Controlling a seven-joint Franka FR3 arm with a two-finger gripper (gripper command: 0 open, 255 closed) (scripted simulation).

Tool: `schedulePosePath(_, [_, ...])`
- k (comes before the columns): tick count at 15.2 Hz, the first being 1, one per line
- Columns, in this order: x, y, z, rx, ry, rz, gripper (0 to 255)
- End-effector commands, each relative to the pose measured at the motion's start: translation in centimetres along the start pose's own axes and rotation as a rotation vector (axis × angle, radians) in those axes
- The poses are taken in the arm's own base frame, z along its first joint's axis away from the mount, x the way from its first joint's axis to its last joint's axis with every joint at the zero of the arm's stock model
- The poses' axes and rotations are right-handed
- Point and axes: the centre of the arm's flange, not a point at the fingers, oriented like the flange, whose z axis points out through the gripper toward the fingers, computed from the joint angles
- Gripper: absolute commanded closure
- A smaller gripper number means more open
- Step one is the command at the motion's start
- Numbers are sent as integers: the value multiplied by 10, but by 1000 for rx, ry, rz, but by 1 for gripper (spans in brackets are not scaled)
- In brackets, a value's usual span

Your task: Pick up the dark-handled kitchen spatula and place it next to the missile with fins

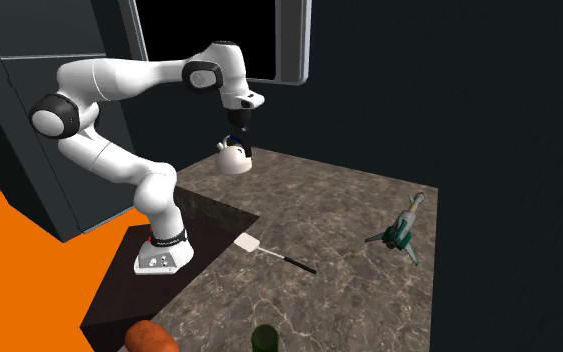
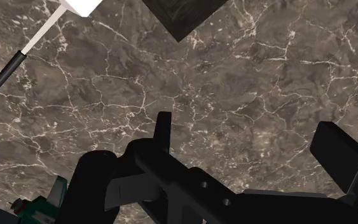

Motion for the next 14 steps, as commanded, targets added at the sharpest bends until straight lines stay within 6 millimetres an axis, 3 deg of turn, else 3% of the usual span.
schedulePosePath(1, [0, 0, 0, 0, 0, 0, 0])
schedulePosePath(8, [25, 60, 60, -40, -8, 225, 0])
schedulePosePath(14, [35, 117, 110, -75, -14, 418, 0])
